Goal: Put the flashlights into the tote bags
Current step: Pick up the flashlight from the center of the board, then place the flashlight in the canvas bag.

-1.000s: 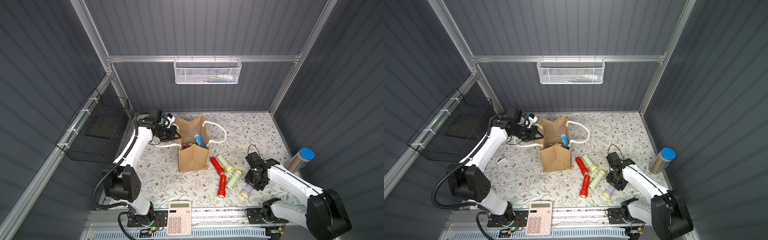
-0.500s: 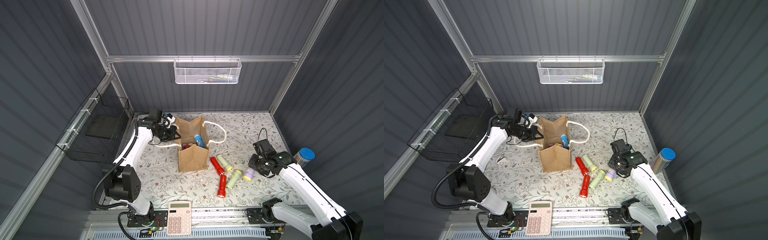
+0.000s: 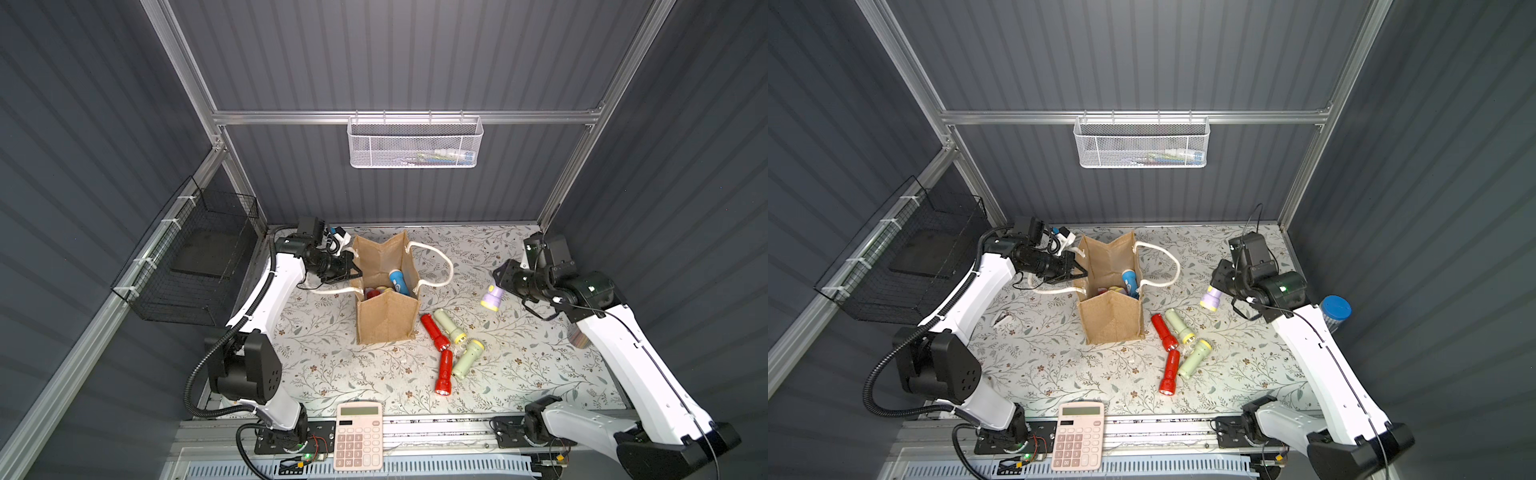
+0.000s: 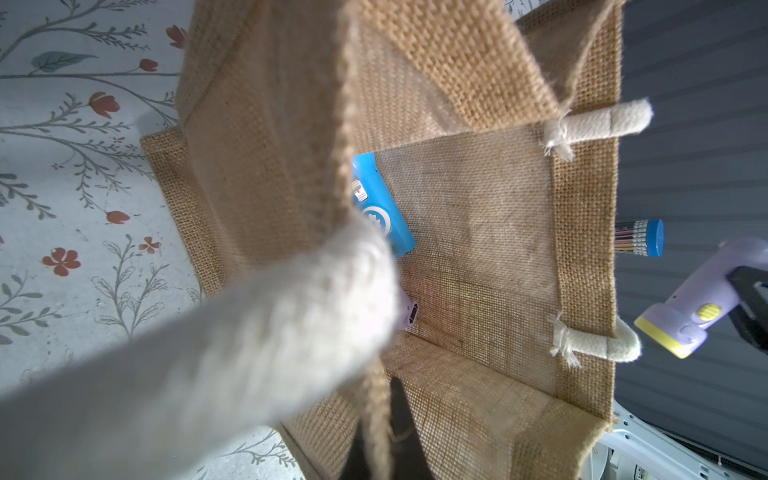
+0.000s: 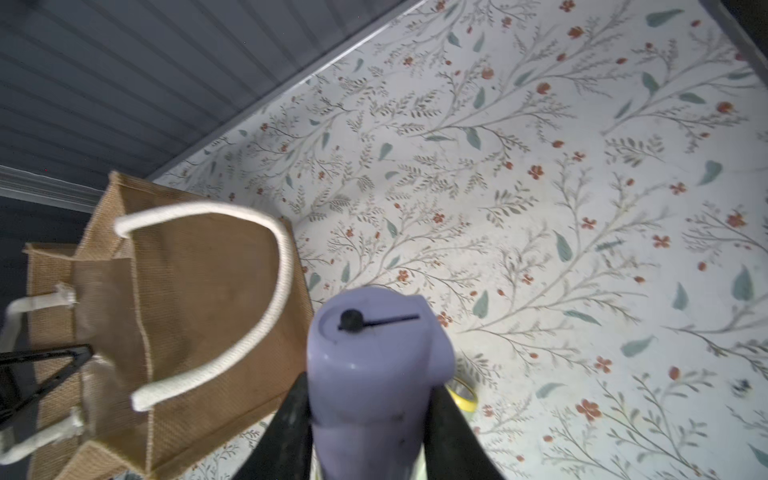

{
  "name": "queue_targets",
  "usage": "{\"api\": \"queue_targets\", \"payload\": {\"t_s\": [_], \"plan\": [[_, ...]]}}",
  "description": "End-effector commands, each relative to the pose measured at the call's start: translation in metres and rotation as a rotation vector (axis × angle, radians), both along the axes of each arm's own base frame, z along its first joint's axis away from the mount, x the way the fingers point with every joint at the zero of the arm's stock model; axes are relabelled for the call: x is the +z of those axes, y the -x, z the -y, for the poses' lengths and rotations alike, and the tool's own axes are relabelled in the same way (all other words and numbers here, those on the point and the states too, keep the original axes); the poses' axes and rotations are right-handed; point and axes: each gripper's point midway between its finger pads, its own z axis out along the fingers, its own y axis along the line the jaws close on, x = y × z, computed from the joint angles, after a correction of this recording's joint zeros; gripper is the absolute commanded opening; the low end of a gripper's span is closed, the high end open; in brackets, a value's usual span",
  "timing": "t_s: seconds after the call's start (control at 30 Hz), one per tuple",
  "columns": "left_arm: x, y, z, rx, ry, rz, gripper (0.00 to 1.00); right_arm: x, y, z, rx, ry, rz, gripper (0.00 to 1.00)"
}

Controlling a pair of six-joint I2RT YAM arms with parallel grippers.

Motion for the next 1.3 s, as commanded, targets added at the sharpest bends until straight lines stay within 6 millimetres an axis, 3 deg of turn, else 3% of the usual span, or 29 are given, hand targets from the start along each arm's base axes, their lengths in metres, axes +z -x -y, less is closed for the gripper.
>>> {"api": "queue_targets", "payload": {"t_s": [0.0,0.2,0.37,0.53,0.7,0.9,1.07,1.27], "plan": [[0.031,-0.001,0.002,-0.009,0.056,0.089,0.0,0.032,-0.031,-0.029,0.058,-0.089,0.113,0.12],[0.031,0.0,0.002,-0.01,0.05,0.096,0.0,0.066,-0.062,-0.096,0.23,-0.156,0.204,0.13],[0.029,-0.001,0.003,-0.015,0.059,0.09,0.0,0.095,-0.075,-0.161,0.39,-0.182,0.286,0.13],[0.03,0.0,0.005,-0.022,0.075,0.088,0.0,0.102,-0.083,-0.22,0.532,-0.198,0.323,0.14],[0.03,0.0,0.006,-0.022,0.078,0.087,0.0,0.068,-0.089,-0.265,0.63,-0.213,0.262,0.14],[0.027,-0.002,0.006,-0.017,0.079,0.082,0.0,0.014,-0.081,-0.3,0.745,-0.17,0.181,0.14],[0.028,-0.003,0.005,-0.01,0.077,0.086,0.0,-0.028,-0.066,-0.314,0.814,-0.109,0.11,0.13],[0.028,-0.005,0.005,-0.006,0.077,0.083,0.0,-0.075,-0.055,-0.315,0.836,-0.038,0.001,0.13]]}}
